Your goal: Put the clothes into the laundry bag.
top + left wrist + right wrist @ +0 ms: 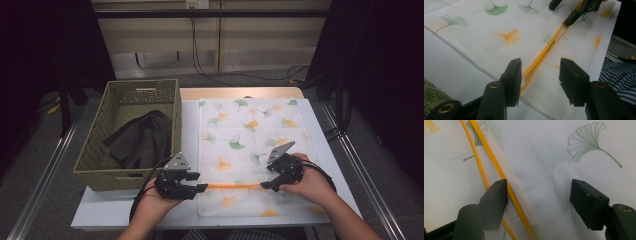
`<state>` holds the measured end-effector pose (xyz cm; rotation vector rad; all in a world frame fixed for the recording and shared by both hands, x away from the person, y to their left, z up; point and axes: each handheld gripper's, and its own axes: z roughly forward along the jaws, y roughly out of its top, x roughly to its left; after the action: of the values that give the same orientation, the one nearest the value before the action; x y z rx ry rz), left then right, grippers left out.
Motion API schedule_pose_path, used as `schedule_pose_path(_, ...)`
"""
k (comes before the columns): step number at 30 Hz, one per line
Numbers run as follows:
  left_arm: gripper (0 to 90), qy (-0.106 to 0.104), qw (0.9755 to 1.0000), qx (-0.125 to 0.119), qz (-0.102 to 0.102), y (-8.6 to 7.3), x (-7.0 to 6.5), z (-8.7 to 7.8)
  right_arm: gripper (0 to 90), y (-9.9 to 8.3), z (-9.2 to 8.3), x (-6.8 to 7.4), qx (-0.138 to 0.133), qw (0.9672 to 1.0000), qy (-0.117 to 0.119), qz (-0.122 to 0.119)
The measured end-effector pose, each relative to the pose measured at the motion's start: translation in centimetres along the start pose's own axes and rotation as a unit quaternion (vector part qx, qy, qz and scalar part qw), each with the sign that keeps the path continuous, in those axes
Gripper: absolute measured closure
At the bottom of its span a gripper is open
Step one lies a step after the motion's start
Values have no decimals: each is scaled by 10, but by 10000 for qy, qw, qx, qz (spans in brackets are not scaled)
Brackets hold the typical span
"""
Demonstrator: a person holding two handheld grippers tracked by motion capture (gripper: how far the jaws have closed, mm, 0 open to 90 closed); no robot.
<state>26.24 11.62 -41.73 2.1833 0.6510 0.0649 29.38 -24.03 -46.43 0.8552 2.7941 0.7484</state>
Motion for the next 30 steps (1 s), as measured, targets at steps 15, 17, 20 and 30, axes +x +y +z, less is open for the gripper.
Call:
schedule_pose_path(15, 528, -2, 10000, -4, -8, 0, 0, 0, 394, 8, 3, -15, -19, 9998, -82, 174)
schedule_pose_path(17, 528, 7, 10000, -7, 4, 0, 0, 0, 511, 9, 3, -17, -28, 9999, -65, 110)
schedule_pose_path(20, 528, -21, 10000, -36, 14, -1, 0, -1, 699, 10, 1, -18, -13, 10000, -71, 57)
schedule_pose_path(30, 528, 0, 10000, 8, -14, -1, -1, 0, 890, 16, -14, -20, -145, 9999, 19, -40)
